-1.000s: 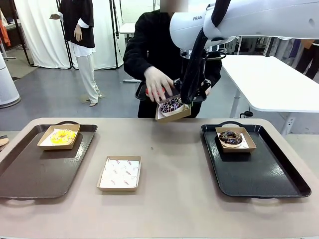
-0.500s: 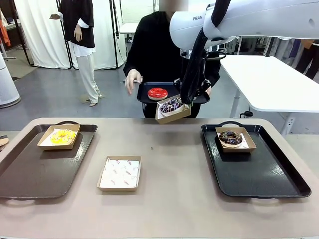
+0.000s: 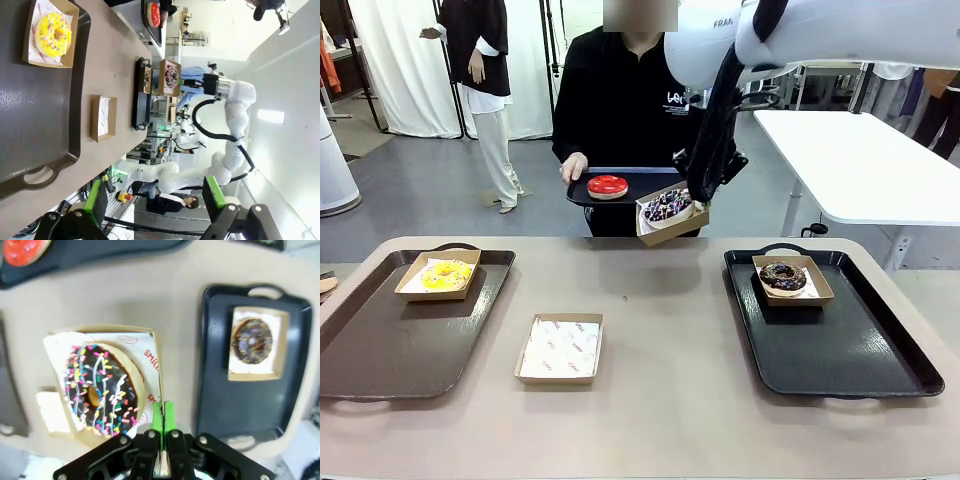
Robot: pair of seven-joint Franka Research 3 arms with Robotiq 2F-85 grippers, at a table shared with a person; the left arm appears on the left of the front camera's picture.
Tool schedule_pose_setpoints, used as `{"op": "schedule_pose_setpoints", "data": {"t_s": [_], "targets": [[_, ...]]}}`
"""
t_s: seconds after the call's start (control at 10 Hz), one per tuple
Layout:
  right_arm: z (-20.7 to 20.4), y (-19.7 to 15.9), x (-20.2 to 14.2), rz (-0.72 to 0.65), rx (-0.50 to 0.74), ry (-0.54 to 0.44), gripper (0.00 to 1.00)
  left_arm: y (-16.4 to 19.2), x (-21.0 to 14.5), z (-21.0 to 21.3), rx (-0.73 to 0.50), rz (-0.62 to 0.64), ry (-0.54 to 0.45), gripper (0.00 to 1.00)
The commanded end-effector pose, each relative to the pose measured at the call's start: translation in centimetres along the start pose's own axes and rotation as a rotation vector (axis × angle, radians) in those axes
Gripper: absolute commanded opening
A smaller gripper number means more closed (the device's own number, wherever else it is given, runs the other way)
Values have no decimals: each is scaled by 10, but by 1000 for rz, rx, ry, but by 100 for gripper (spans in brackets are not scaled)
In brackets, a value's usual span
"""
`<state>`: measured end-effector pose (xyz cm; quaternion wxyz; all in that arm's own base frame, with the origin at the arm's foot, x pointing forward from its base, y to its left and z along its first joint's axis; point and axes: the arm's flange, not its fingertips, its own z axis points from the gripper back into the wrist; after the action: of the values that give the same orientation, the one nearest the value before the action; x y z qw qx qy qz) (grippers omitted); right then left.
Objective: Individually package the donuts and arrange them on the tray.
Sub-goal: Place the picked Paper togo box on the Handle tray while simultaneously picking up another Paper togo box from the table with the other hand.
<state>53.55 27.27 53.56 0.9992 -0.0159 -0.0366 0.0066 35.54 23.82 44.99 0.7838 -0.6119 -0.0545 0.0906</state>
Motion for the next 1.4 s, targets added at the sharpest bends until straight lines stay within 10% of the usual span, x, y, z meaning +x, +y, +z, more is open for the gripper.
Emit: {"op": "schedule_pose_setpoints", "data": {"t_s": [0.0, 0.6, 1.3], "targets": [[21, -43, -45, 84, -5, 18, 1, -43, -2, -22, 141, -26, 42, 100], [-10, -181, -151, -164, 96, 70, 1, -170, -30, -168, 565, -221, 219, 100], [-114, -255, -148, -176, 184, -17, 1, -130, -26, -327, 939, -214, 368, 100]]}}
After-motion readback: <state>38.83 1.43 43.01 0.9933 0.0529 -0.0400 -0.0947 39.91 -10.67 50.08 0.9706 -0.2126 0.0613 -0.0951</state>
